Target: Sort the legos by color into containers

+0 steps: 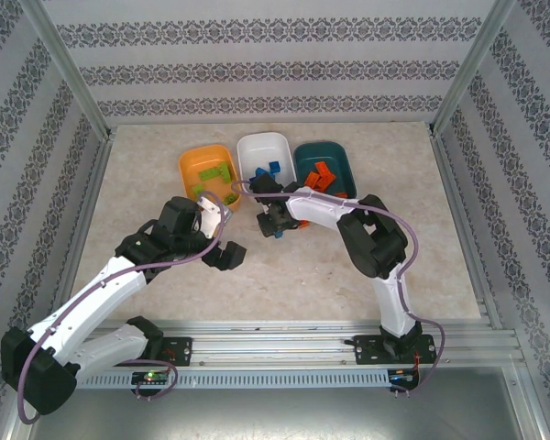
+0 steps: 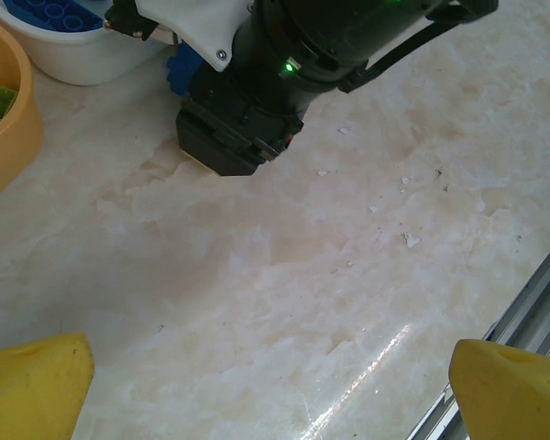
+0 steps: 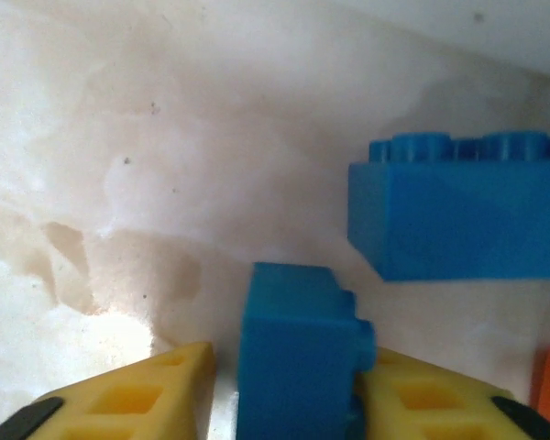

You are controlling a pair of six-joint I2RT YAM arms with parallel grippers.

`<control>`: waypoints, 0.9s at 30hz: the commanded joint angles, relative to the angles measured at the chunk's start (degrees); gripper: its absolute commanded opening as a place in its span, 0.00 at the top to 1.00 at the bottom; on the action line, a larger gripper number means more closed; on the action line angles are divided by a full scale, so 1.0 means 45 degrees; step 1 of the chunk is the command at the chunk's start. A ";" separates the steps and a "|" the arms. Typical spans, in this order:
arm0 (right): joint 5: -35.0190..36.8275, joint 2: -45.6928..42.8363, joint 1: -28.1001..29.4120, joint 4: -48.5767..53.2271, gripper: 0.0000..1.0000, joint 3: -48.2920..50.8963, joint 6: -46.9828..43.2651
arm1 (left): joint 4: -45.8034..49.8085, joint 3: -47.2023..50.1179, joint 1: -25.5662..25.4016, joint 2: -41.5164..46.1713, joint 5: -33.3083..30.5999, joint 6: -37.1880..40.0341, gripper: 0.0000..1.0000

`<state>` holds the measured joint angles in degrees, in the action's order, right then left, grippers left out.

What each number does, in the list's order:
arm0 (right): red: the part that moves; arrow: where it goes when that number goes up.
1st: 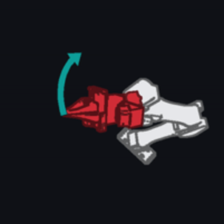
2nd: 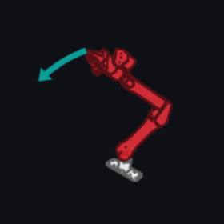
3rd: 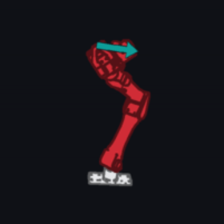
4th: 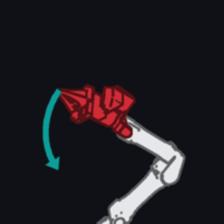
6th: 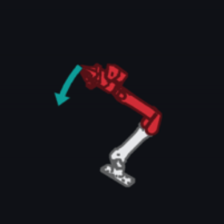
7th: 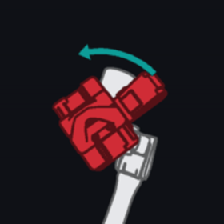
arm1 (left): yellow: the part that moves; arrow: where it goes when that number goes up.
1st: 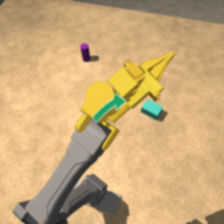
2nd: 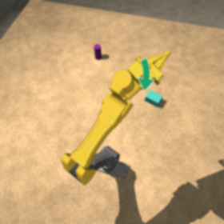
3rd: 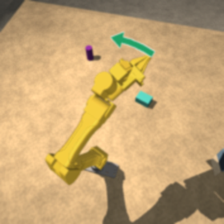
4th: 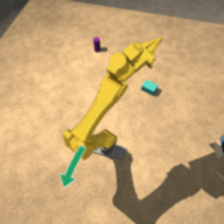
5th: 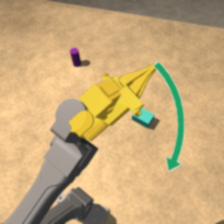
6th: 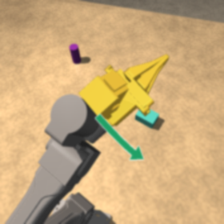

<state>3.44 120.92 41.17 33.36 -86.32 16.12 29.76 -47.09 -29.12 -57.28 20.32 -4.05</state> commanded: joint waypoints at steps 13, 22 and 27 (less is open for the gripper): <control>-0.0397 -0.2499 -0.0435 -0.0108 0.84 -0.0013 0.1339 | -0.0060 -0.0048 0.0102 0.0637 -0.0646 -0.0017 0.00; -0.1248 0.0136 -0.1682 0.0448 0.83 -0.4472 0.1787 | -0.0099 0.0013 0.0105 0.0786 -0.0952 0.0024 0.00; -0.0755 0.1431 -0.1986 0.1197 0.38 -0.6326 0.1523 | -0.0096 -0.0005 0.0105 0.0673 -0.0941 0.0042 0.00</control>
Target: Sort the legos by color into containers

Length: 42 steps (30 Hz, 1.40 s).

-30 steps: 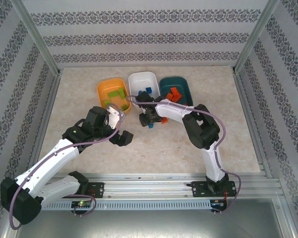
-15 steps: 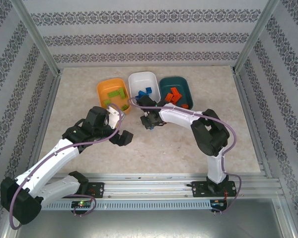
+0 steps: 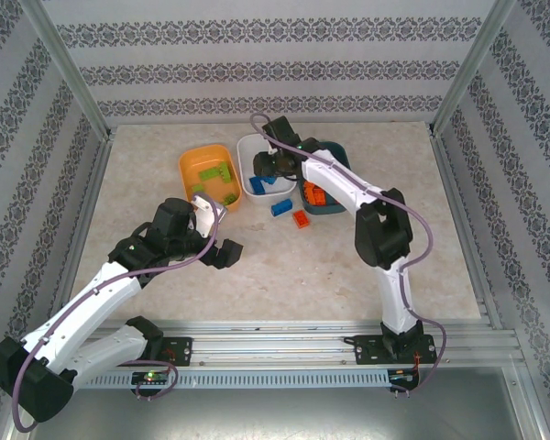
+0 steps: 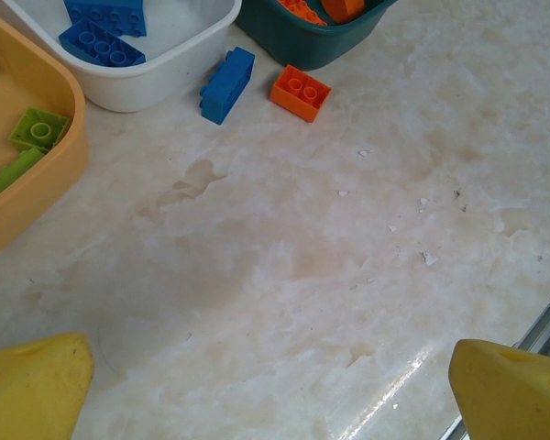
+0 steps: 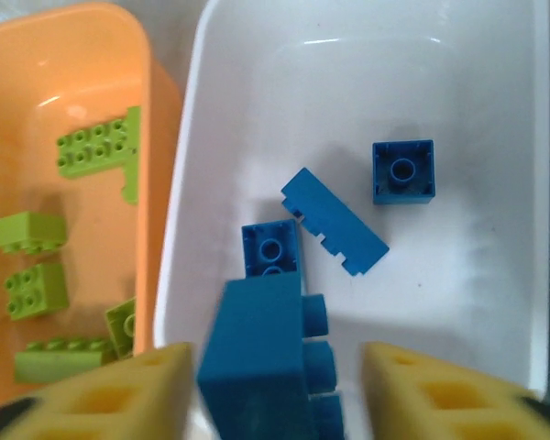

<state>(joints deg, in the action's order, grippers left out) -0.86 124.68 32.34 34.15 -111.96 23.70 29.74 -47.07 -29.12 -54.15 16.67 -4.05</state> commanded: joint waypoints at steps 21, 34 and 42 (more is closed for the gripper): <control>0.1749 -0.0780 0.0684 0.0957 0.17 0.3655 -0.1327 | -0.0124 -0.0010 0.0142 -0.0072 0.0104 -0.0038 0.00; 0.1697 0.0225 0.0604 0.0722 0.20 0.3422 -0.1449 | -0.0158 -0.0049 0.0163 -0.0349 0.0194 -0.0037 0.00; 0.1740 0.0955 0.0547 0.0824 0.25 0.2735 -0.1537 | -0.0163 -0.0097 0.0217 -0.0568 0.0290 -0.0016 0.00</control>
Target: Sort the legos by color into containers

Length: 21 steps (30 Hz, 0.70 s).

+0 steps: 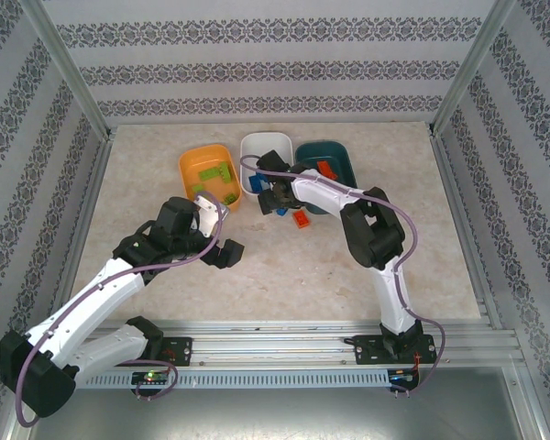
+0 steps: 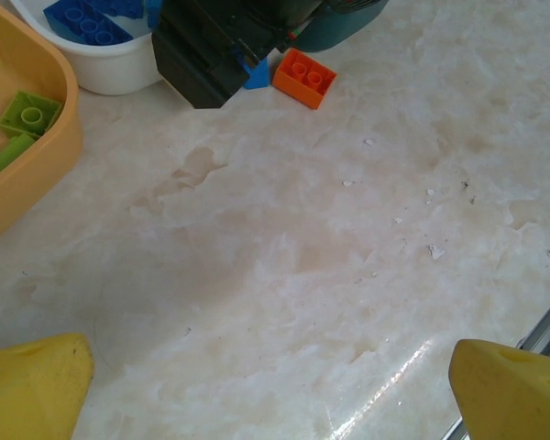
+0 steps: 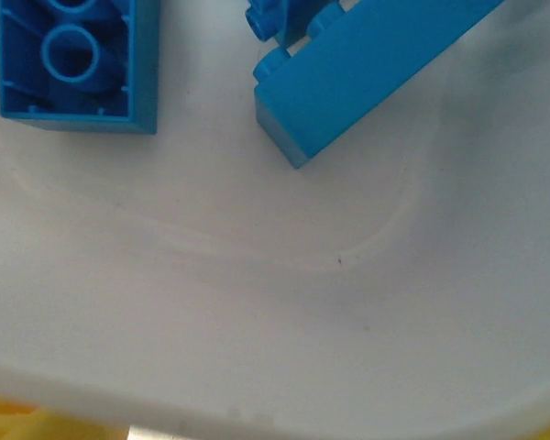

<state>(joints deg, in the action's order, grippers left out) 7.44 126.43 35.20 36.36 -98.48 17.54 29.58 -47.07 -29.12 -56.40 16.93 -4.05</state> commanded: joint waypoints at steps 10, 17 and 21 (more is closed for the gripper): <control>-0.0115 -0.0130 0.0034 0.0218 0.33 0.0732 0.0143 | -0.0139 -0.0097 0.0261 -0.0053 0.0358 -0.0061 0.00; 0.0114 -0.1007 0.0336 -0.0111 0.65 0.1773 0.0350 | -0.0148 -0.0068 0.0261 0.0073 0.0423 -0.0104 0.00; 0.0300 -0.1567 0.0576 -0.0111 0.83 0.1981 0.0405 | -0.0168 -0.0068 0.0261 0.0130 0.0434 -0.0095 0.00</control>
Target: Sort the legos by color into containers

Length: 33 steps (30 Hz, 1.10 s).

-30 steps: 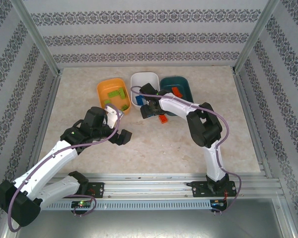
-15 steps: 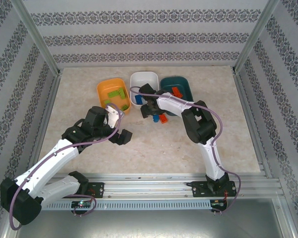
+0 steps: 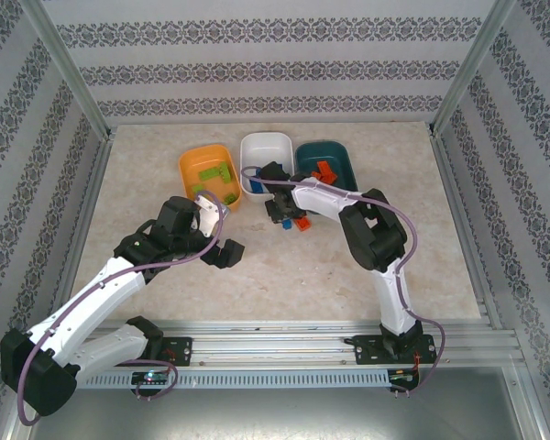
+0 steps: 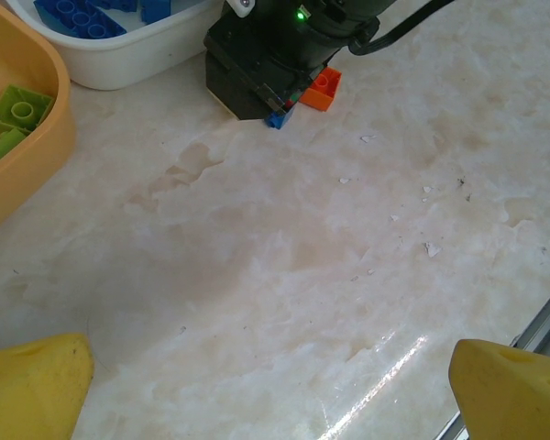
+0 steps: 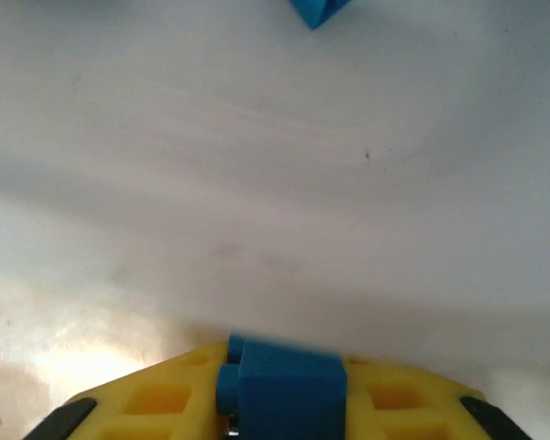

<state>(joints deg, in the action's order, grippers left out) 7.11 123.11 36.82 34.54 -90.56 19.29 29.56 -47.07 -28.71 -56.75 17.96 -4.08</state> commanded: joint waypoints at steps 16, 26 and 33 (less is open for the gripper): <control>0.0009 -0.0442 -0.0628 0.1446 0.52 -0.5572 -0.0154 | -0.0144 -0.0107 0.0208 0.0071 0.0192 -0.0052 0.00; 0.0167 -0.3167 -0.0741 -0.0675 0.33 0.0249 0.0585 | -0.0153 -0.0068 0.0227 0.0171 0.0026 -0.0070 0.00; 0.0109 -0.4655 -0.0498 -0.1926 0.33 0.4712 0.0419 | -0.0210 -0.0102 0.0266 0.0025 0.0230 -0.0127 0.00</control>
<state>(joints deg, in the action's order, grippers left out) 7.05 104.81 34.02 30.17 -72.05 21.08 29.54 -47.07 -28.36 -56.75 17.98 -4.10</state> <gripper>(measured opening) 0.669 0.999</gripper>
